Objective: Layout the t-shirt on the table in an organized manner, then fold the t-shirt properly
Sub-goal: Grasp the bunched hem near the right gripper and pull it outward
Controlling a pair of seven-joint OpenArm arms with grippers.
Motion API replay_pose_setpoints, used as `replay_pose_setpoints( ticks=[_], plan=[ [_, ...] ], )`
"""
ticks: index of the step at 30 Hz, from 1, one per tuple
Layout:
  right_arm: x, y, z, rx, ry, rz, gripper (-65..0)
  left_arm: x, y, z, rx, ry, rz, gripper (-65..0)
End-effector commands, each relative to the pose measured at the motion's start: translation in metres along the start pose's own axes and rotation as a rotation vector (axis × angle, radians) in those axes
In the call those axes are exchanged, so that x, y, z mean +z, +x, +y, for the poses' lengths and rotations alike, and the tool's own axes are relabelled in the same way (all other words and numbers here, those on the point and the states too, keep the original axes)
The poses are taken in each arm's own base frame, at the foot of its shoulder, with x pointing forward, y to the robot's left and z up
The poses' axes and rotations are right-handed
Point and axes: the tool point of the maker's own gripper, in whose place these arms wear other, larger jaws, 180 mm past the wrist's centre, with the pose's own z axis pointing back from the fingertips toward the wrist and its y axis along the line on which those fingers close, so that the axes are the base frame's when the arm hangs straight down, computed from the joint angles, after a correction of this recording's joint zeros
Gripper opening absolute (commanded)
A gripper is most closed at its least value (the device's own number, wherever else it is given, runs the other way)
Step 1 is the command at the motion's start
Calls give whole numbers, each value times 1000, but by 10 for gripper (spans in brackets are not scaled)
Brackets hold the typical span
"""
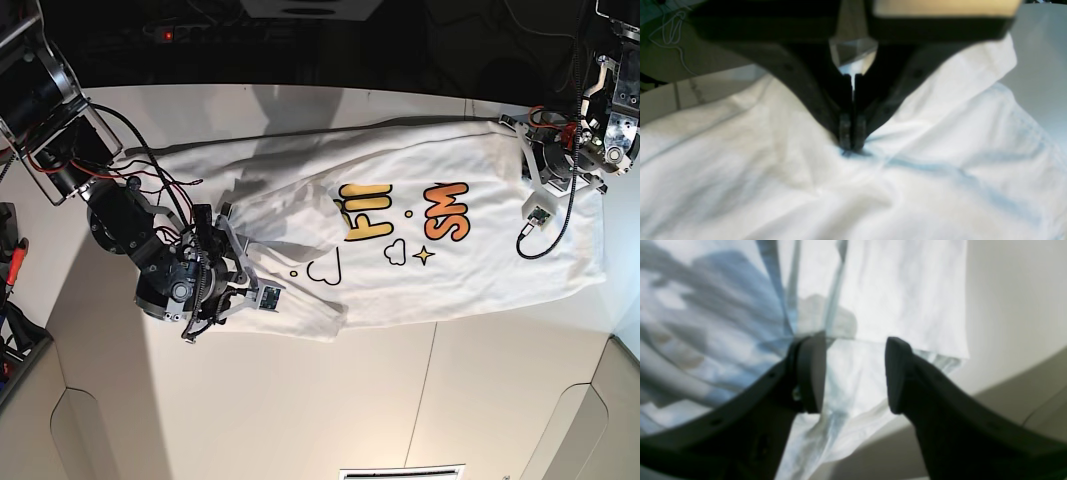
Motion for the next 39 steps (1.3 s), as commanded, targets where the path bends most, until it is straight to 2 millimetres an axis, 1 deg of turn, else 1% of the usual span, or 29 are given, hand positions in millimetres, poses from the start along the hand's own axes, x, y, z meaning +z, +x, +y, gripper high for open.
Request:
replay_pose_setpoints(
  ticks=[1,4,9,11,14,15,22,26,32,36,39],
  plan=[
    [8,9,-18,6,-37,-23,-368,5,10,9,-10,20,-29,-650],
    [8,9,-17,4,-33,-22,-368,5,10,9,-10,20,-29,-650],
    [6,11,-4,-22,23,-41,-368,5,10,9,-10,20,-29,-650],
    [6,10,-4,-21,19,-38,-371,5,10,9,-10,20,-29,-650],
    [6,8,-10,-11,-12,-23,-426,5,10,9,-10,20,-29,-650],
    [5,7,-10,-9,-14,-21,-432,5,10,9,-10,20,-29,-650],
    [-4,-7,-8,-28,-3,15,-432,5,10,9,-10,20,-29,-650],
    [-8,-10,-6,-35,6,20,-432,5,10,9,-10,20,-29,-650],
    [-9,1,-3,-33,10,-3,-432,5,10,9,-10,20,-29,-650],
    [-9,9,-8,-19,-24,-17,-432,5,10,9,-10,20,-29,-650],
    [-8,12,-13,-25,-60,-12,-458,5,10,9,-10,20,-29,-650]
  ],
)
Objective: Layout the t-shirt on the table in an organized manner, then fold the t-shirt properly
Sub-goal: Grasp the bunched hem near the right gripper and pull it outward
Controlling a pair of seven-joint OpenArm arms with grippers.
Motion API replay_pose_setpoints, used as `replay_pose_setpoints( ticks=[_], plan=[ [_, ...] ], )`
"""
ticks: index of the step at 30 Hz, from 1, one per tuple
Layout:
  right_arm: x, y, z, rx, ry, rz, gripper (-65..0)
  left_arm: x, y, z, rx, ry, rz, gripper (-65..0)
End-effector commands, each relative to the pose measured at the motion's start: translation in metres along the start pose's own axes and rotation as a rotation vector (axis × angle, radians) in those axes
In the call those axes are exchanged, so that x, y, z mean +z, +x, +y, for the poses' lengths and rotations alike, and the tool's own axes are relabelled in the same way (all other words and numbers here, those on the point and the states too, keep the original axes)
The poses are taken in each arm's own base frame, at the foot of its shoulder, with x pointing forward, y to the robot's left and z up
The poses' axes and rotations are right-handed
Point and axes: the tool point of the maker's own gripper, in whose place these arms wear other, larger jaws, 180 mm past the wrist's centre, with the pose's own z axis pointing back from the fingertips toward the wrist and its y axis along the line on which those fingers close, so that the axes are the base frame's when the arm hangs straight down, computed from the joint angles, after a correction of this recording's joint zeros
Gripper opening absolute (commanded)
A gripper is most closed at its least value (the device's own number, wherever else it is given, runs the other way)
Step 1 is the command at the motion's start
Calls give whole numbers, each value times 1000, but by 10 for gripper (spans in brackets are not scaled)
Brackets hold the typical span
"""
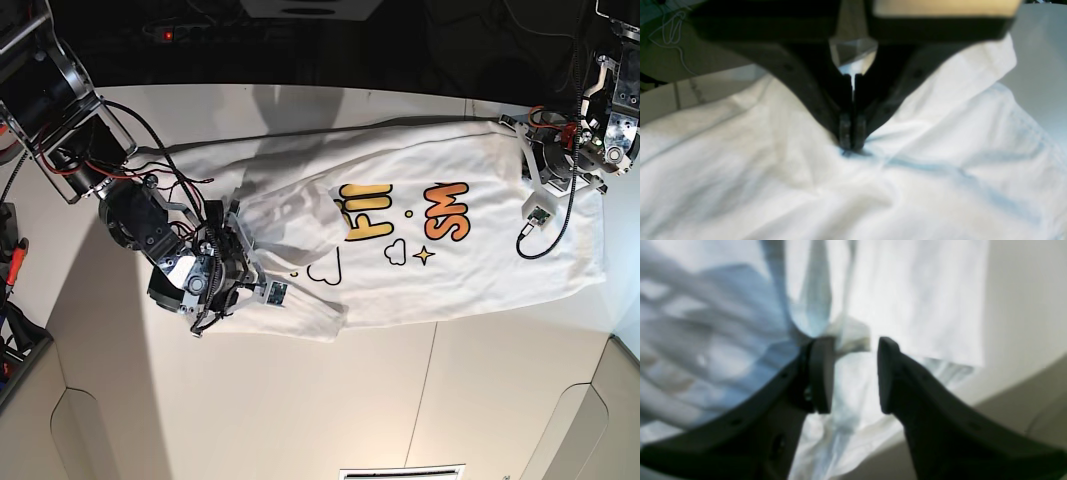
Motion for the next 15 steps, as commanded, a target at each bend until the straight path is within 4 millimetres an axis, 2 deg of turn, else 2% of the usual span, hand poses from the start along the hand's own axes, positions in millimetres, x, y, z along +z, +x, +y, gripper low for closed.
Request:
replay_pose_setpoints(
  ticks=[1,15],
  plan=[
    [7,10,-20,-15,-50,-29,-471,5,10,9,-10,20,-29,-650],
    [8,8,-25,2,-80,-14,-475,5,9,10,-10,20,-28,-650]
  ],
)
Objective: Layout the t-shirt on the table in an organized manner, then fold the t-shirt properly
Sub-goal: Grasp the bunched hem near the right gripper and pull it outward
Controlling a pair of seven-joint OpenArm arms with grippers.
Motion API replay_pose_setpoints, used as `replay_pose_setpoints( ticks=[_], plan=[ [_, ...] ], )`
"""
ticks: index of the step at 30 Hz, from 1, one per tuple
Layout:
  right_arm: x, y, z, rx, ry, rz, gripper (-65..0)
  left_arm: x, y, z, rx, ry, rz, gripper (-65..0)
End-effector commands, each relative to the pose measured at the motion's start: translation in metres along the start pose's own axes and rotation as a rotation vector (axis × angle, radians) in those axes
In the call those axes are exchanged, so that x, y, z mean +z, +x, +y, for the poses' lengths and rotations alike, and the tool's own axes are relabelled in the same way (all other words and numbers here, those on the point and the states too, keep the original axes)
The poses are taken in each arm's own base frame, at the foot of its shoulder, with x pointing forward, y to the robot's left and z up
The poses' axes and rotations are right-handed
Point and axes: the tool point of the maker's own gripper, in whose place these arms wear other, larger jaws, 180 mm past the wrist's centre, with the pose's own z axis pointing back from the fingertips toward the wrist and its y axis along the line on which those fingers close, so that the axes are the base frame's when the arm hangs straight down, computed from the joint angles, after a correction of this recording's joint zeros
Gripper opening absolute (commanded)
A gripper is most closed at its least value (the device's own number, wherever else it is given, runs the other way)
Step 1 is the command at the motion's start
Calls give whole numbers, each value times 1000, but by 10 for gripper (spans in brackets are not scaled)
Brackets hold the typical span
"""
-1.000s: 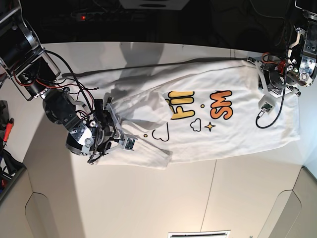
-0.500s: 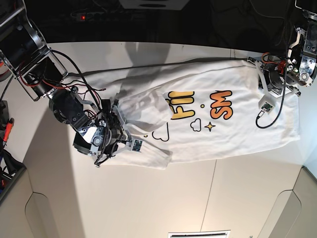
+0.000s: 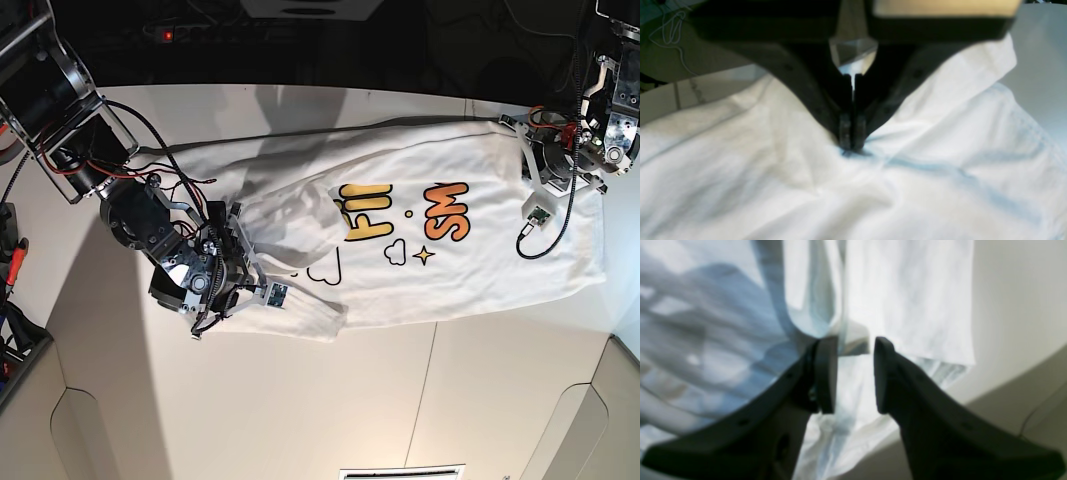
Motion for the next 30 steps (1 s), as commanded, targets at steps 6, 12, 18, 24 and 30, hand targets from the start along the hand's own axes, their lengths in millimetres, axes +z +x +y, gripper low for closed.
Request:
replay_pose_setpoints(
  ticks=[6,12,18,24,30],
  plan=[
    [11,14,-27,0,-63,-38,-474,5,9,10,-10,20,-28,-650],
    [17,20,-38,26,-106,-45,-409,5,9,10,-10,20,-28,-650],
    [17,20,-38,25,-105,-46,-410,5,9,10,-10,20,-28,-650],
    [18,20,-38,26,-106,-47,-410,5,9,10,-10,20,-28,-650],
    [21,23,-49,9,-135,-54,-410,5,9,10,-10,20,-29,-650]
  ],
)
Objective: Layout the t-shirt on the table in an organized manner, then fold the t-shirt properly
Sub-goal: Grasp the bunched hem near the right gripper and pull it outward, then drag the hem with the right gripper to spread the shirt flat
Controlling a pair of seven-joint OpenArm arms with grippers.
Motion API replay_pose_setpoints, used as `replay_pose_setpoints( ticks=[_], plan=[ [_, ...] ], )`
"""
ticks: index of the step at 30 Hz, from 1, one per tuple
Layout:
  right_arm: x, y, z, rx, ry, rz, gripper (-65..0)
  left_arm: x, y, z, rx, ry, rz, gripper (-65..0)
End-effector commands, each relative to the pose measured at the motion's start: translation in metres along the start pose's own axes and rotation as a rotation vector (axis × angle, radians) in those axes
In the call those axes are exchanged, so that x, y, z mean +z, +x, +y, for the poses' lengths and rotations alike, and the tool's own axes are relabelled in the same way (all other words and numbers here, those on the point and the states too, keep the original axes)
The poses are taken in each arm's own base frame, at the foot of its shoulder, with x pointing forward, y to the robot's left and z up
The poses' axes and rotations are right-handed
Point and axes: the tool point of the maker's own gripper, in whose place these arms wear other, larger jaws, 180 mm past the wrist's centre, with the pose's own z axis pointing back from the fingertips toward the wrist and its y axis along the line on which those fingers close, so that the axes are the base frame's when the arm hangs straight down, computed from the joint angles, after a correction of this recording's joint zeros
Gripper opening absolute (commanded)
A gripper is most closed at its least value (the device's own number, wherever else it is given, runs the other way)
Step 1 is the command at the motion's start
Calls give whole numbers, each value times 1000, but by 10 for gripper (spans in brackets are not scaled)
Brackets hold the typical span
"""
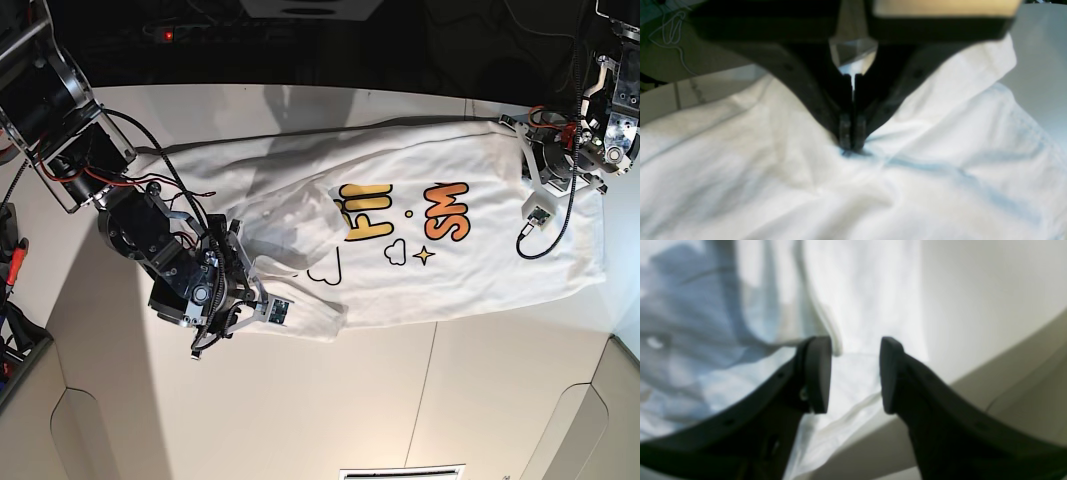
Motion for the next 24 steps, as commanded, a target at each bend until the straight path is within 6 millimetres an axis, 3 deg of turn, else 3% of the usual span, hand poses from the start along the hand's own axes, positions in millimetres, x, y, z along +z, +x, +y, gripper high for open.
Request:
replay_pose_setpoints(
  ticks=[1,6,12,14,17,24],
  plan=[
    [8,11,-24,-12,-56,-32,-410,5,9,9,-11,20,-28,-650],
    [8,13,-26,-20,-61,-42,-410,5,9,9,-11,20,-28,-650],
    [8,20,-12,-46,18,-81,-416,5,9,9,-11,20,-28,-650],
    [9,21,-9,-43,36,-88,-484,5,9,9,-11,20,-28,-650],
    [9,22,-8,-49,41,-92,-646,5,9,10,-10,20,-28,-650],
    [9,22,-23,-72,-38,-90,-650,5,9,10,-10,20,-28,-650]
  ],
)
